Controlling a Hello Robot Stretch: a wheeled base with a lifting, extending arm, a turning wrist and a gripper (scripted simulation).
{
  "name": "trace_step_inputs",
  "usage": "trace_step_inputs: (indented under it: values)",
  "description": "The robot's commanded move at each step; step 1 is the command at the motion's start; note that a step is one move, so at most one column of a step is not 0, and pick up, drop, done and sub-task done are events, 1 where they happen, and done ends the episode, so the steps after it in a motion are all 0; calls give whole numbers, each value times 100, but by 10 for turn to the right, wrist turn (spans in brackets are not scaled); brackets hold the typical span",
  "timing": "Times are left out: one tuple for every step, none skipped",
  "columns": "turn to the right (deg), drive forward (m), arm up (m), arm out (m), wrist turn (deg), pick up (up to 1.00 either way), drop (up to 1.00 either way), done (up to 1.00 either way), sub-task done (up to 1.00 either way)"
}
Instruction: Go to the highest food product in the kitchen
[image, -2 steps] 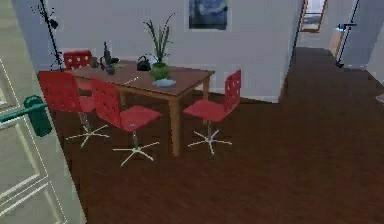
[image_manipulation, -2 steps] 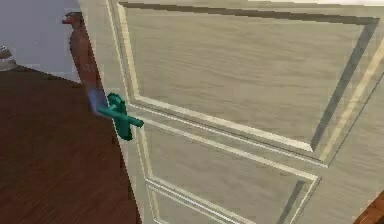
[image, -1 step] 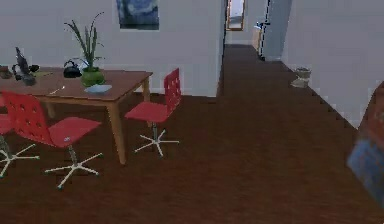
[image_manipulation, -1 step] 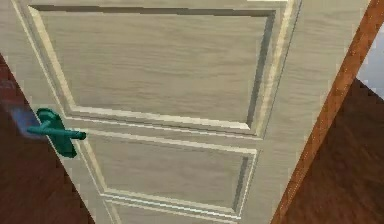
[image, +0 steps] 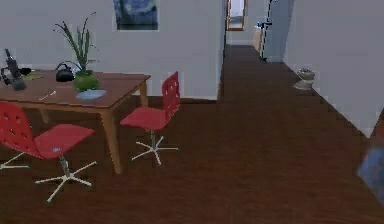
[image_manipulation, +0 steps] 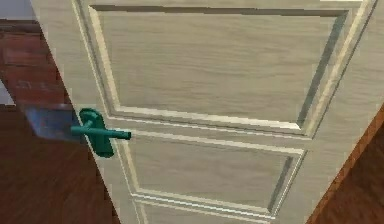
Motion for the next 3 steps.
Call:
trace_step_inputs:
  values:
    - [90,0,0,0,0,0,0,0,0]
    - [0,100,0,0,0,0,0,0,0]
    - [0,100,0,0,0,0,0,0,0]
